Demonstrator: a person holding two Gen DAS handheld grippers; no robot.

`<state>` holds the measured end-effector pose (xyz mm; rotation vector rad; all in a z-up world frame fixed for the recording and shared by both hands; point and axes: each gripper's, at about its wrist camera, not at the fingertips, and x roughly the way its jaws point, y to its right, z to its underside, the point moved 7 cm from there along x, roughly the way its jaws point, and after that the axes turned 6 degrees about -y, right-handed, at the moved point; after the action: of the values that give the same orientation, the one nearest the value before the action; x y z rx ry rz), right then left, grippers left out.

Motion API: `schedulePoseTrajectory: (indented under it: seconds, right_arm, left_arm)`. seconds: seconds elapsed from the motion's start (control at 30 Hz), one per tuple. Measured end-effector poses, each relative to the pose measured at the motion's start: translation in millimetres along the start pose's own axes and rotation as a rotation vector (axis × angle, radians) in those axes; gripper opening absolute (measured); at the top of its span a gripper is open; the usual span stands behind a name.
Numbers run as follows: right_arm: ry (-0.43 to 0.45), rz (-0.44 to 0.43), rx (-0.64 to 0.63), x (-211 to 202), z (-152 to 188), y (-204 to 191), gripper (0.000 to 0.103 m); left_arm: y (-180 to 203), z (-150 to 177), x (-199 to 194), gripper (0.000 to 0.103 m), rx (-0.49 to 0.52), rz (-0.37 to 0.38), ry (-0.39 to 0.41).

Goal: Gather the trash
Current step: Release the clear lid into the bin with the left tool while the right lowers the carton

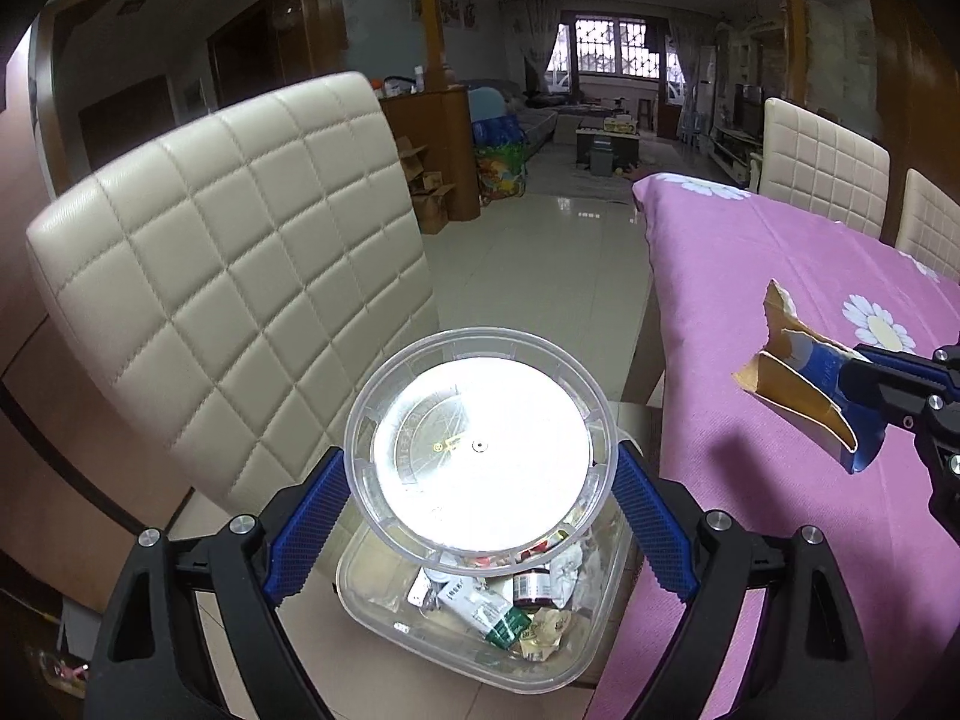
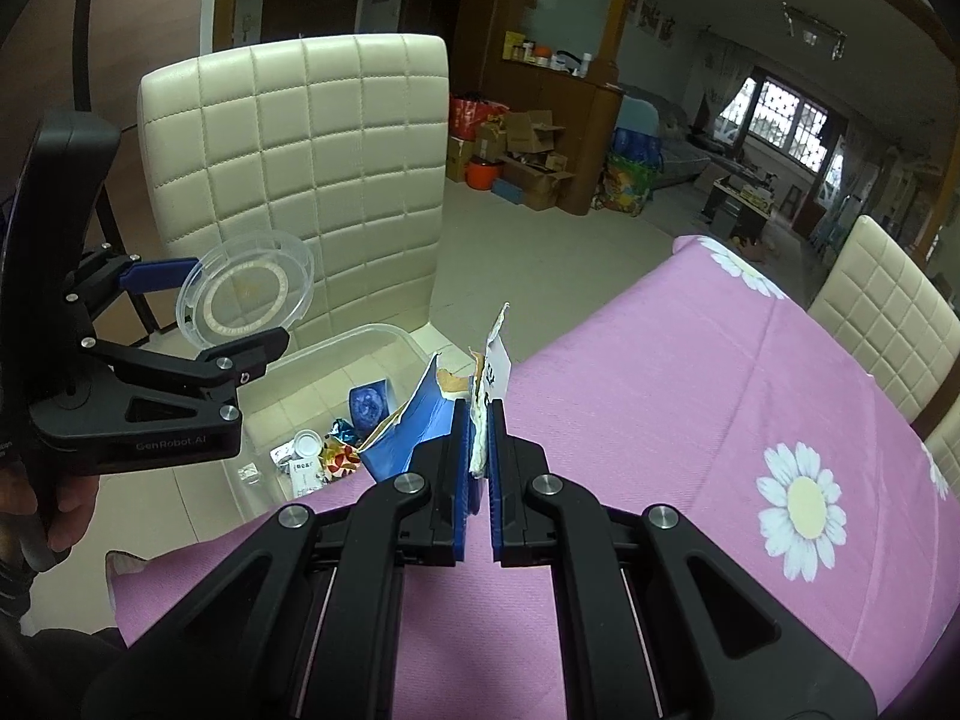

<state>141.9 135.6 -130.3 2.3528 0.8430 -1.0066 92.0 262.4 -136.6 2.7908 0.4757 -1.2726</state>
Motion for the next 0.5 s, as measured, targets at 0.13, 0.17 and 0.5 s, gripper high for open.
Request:
schedulePoseTrajectory:
  seconds: [0.13, 0.17, 0.5]
  right_arm:
    - [-0.013, -0.013, -0.004, 7, -2, -5, 0.006]
    - [-0.015, -0.015, -0.005, 8, -2, -5, 0.006]
    - [-0.043, -0.022, -0.002, 19, -1, -5, 0.006]
  left_arm:
    - [-6, 4, 6, 0.086, -0.028, 0.009, -0.023]
    - [-7, 5, 7, 0.086, -0.034, 0.011, -0.022]
    - [-4, 8, 8, 0.092, -0.015, 0.015, 0.006]
